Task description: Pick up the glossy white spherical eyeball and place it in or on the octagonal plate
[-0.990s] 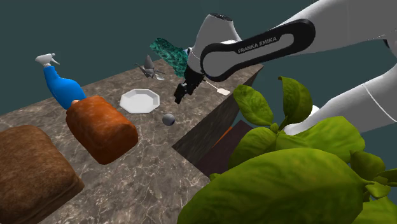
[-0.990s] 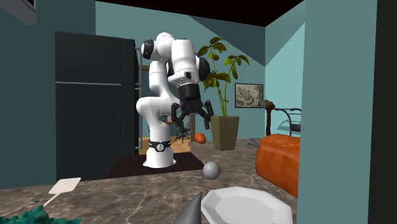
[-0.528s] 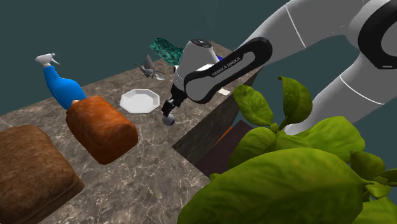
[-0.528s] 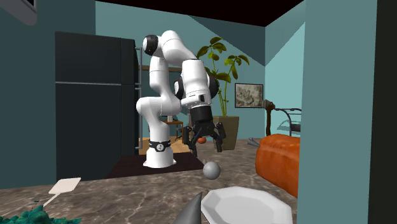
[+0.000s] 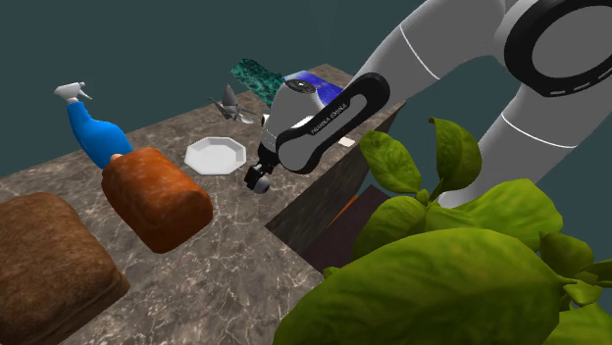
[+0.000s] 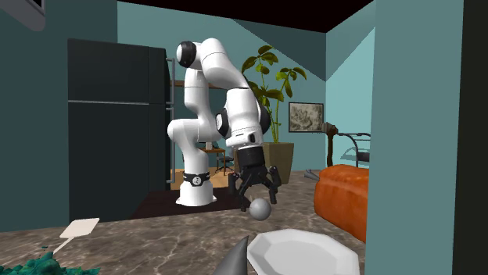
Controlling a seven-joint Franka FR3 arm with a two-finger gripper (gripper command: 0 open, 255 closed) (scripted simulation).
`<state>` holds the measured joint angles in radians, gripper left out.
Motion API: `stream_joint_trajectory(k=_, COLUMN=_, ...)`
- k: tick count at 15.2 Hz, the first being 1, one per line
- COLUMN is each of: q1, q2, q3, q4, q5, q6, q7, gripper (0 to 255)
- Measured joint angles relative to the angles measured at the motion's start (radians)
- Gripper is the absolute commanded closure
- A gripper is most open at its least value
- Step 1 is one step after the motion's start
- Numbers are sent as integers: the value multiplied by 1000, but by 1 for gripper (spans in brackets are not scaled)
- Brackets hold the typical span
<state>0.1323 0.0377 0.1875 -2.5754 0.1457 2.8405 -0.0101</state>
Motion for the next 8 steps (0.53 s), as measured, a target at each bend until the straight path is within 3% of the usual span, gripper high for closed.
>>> stream_joint_trajectory(k=6, q1=1, q2=16, q3=0, q4=1, q5=-4, q6=15, q7=4, gripper=0)
stream_joint_trajectory(k=7, q1=1, q2=16, q3=0, q4=1, q5=-4, q6=15, q7=4, gripper=255)
stream_joint_trajectory(k=8, q1=1, q2=16, q3=0, q4=1, q5=-4, q6=15, q7=4, gripper=255)
